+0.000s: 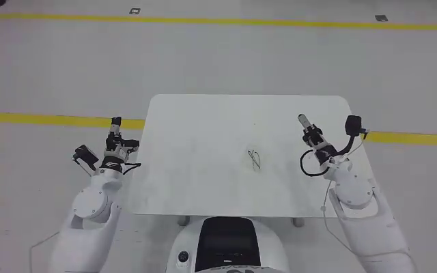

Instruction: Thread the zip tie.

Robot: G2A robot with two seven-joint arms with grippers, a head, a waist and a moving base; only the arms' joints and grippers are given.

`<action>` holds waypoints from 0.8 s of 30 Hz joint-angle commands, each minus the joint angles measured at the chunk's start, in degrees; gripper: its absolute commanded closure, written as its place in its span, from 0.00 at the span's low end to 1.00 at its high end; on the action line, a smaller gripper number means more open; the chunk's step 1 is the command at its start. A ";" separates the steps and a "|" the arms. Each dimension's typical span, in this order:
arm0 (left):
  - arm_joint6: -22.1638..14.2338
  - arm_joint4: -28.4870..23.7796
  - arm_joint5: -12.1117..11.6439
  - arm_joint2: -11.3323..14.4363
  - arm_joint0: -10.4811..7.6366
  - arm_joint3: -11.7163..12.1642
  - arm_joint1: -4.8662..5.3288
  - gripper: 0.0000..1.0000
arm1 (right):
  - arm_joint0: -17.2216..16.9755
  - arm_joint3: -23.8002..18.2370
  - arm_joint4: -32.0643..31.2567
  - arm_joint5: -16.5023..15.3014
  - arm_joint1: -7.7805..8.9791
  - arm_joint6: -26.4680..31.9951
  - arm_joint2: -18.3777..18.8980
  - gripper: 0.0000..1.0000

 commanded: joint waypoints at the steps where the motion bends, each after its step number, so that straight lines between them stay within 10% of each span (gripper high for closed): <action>1: 0.00 0.00 0.00 0.00 0.00 0.00 0.00 0.00 | 1.01 -0.56 -4.81 1.93 0.30 3.60 -0.44 0.00; 9: 0.00 0.00 0.00 0.00 0.00 0.00 0.00 0.00 | 4.69 -2.44 -18.62 8.10 0.99 16.36 -5.01 0.00; 24: 0.00 0.00 0.00 0.00 0.00 0.00 0.00 0.00 | 6.43 -4.72 -25.88 9.34 1.28 19.21 -6.25 0.00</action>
